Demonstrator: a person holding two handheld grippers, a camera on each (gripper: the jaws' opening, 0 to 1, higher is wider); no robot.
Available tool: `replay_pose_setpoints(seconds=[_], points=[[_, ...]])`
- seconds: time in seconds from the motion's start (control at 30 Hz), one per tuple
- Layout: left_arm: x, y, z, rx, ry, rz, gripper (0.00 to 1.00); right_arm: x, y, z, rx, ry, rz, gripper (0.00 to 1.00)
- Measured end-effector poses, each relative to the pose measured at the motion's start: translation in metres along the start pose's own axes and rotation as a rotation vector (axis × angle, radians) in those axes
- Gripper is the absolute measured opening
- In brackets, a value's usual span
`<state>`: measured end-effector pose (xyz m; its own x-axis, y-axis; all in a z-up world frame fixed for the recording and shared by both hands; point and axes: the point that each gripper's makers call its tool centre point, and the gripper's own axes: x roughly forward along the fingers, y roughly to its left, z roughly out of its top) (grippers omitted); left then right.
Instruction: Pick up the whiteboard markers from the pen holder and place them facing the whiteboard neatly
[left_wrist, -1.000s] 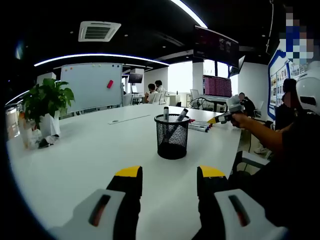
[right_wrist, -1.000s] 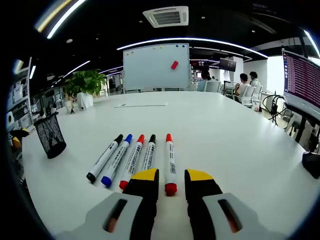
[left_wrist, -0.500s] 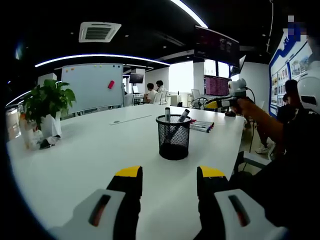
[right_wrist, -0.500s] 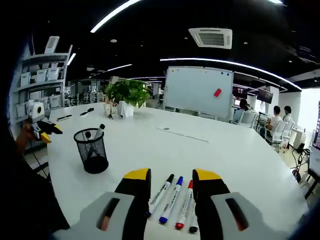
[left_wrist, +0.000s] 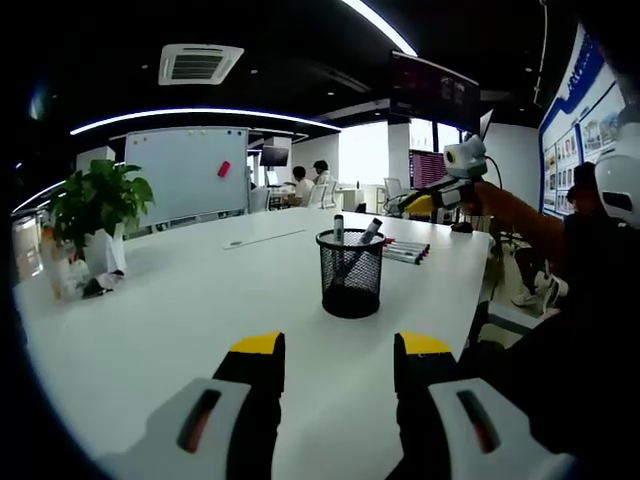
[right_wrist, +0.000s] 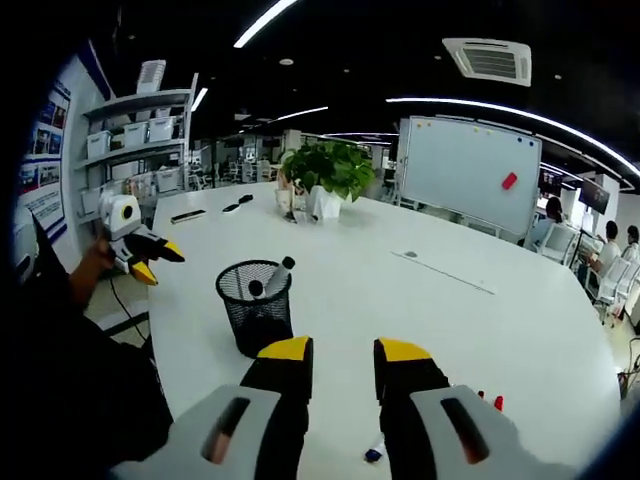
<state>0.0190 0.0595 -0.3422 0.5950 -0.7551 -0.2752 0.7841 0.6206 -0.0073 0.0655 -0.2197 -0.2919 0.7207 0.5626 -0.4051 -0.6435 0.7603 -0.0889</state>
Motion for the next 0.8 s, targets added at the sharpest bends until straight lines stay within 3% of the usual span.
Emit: replay_pose_setpoints(seconds=[0.23, 0.47, 0.5, 0.57, 0.8], points=[[0.007, -0.010, -0.004, -0.002, -0.003, -0.031, 0.45, 0.008, 0.022, 0.018, -0.032, 0.026, 0.057, 0.31], [0.002, -0.007, -0.009, -0.021, -0.002, -0.034, 0.45, 0.025, 0.045, 0.031, -0.047, 0.063, 0.133, 0.32], [0.002, -0.003, -0.009, -0.018, 0.006, -0.018, 0.45, 0.028, 0.047, 0.031, -0.080, 0.085, 0.137, 0.32], [0.001, -0.001, -0.006, -0.017, 0.001, -0.003, 0.45, 0.031, 0.049, 0.033, -0.128, 0.091, 0.118, 0.36], [0.003, -0.008, -0.003, -0.010, -0.004, -0.027, 0.45, 0.032, 0.054, 0.039, -0.109, 0.124, 0.147, 0.33]])
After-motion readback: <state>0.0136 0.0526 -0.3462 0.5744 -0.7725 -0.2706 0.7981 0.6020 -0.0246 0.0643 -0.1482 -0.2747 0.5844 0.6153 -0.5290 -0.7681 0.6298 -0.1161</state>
